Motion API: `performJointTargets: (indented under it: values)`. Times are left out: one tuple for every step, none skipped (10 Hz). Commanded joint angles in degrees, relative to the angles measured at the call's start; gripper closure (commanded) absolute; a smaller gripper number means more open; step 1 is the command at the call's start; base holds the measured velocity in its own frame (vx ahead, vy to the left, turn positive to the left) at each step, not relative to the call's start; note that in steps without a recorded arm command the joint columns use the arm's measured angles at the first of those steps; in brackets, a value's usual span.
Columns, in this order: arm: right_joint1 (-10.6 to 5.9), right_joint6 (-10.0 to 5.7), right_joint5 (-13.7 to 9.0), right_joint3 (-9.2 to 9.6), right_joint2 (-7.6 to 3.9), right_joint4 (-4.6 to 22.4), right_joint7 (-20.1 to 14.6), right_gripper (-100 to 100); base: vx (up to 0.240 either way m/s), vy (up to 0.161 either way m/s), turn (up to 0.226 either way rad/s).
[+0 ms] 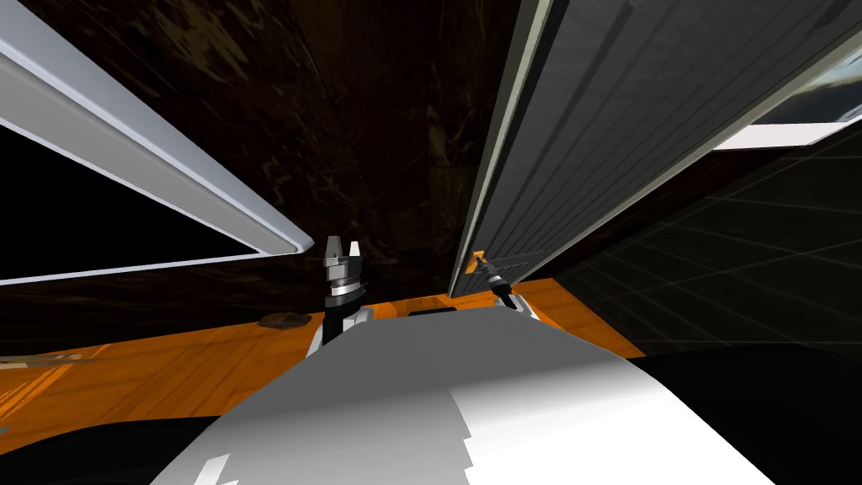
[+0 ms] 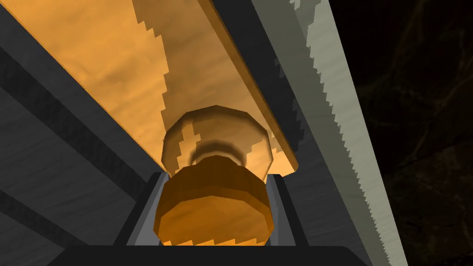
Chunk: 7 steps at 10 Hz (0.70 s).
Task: Pull the door open
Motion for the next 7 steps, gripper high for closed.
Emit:
performJointTargets:
  values:
    - [0.15, -0.28, -1.3, 0.71, 0.08, -0.6, -2.0, 100, -0.051, -0.039, 0.068]
    - [0.54, -0.07, -3.5, 1.2, -0.08, -1.0, -4.0, 100, -0.05, -0.035, 0.112]
    - [0.54, -0.07, -3.5, 1.2, -0.08, -1.0, -4.3, 100, -0.042, -0.03, 0.048]
    - [0.93, 0.14, -5.7, 1.69, -0.23, -1.4, -6.5, 100, -0.053, -0.034, 0.108]
    - [1.34, 0.36, -7.5, 2.21, -0.38, -1.8, -8.0, 100, -0.081, -0.063, 0.152]
    - [1.34, 0.36, -8.0, 2.21, -0.38, -1.8, -8.9, 100, -0.06, -0.043, 0.076]
    - [1.77, 0.59, -10.4, 2.75, -0.55, -2.2, -11.0, 100, -0.059, -0.029, 0.107]
